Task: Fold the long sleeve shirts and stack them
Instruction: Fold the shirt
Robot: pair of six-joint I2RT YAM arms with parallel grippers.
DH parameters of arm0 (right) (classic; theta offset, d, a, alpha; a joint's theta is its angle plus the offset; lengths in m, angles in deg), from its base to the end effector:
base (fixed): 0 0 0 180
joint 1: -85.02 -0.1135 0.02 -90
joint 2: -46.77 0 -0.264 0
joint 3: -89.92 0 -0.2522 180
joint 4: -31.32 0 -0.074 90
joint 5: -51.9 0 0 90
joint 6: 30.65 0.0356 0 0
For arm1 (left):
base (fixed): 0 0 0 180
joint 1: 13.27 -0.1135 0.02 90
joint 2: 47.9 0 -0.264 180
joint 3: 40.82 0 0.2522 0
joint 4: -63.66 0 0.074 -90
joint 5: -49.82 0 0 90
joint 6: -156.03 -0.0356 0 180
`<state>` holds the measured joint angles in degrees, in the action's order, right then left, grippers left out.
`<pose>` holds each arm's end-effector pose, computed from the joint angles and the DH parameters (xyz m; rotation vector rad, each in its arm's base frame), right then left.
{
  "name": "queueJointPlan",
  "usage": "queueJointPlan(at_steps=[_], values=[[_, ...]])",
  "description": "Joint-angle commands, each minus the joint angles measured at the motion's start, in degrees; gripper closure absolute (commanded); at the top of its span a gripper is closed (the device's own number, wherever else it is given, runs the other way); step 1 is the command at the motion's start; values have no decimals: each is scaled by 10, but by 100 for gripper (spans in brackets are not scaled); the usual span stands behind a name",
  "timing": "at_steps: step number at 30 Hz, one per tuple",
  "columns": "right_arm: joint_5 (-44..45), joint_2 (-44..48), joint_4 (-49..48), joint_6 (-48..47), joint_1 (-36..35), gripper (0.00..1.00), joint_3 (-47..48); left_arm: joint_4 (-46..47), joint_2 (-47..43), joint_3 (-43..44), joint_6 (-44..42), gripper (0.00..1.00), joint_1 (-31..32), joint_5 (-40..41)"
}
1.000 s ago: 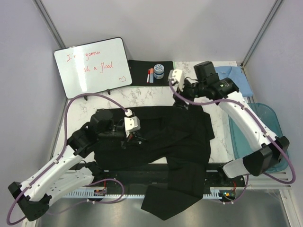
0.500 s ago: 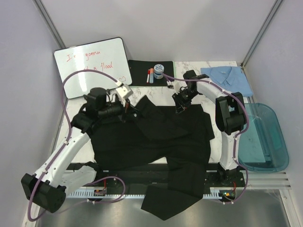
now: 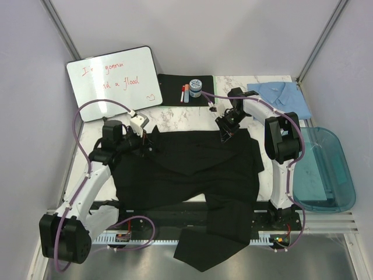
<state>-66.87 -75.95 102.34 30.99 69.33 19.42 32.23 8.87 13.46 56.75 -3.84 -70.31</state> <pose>0.3985 0.1297 0.1733 -1.1226 2.6751 0.7234 0.2084 -0.0527 0.2649 0.6396 2.0269 -0.5678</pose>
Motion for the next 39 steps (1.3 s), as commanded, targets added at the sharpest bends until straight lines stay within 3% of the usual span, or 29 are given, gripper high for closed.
queueJointPlan(at_steps=[1, 12, 18, 21, 24, 25, 28, 32, 34, 36, 39], values=[[8, -2, 22, -13, 3, 71, 22, 30, -16, -26, -46, 98, -22, 26], [40, 9, 30, -24, 5, 71, 12, 23, -47, 0, -74, 98, -38, -68], [38, 6, 37, -15, 6, 71, 29, 23, -40, -30, -112, 98, -44, 37], [38, 6, 43, -12, 6, 70, 41, 33, -12, -51, -131, 98, -57, 53], [41, 5, 55, -14, 6, 70, 49, 36, 13, -67, -150, 88, -58, 97], [43, 7, 56, -15, 6, 70, 50, 27, 30, -68, -153, 69, -65, 109], [55, 25, 59, -15, 6, 68, 50, 16, 54, -66, -161, 50, -93, 139], [80, 56, 63, -21, 6, 65, 47, -32, 69, -17, -168, 45, -161, 113], [95, 75, 66, -27, 6, 64, 39, -52, 69, 3, -177, 44, -163, 83], [101, 87, 68, -31, 6, 64, 30, -88, 74, 14, -195, 35, -160, 21], [101, 103, 73, -39, 1, 65, 5, -97, 98, 20, -196, 37, -136, 28]])
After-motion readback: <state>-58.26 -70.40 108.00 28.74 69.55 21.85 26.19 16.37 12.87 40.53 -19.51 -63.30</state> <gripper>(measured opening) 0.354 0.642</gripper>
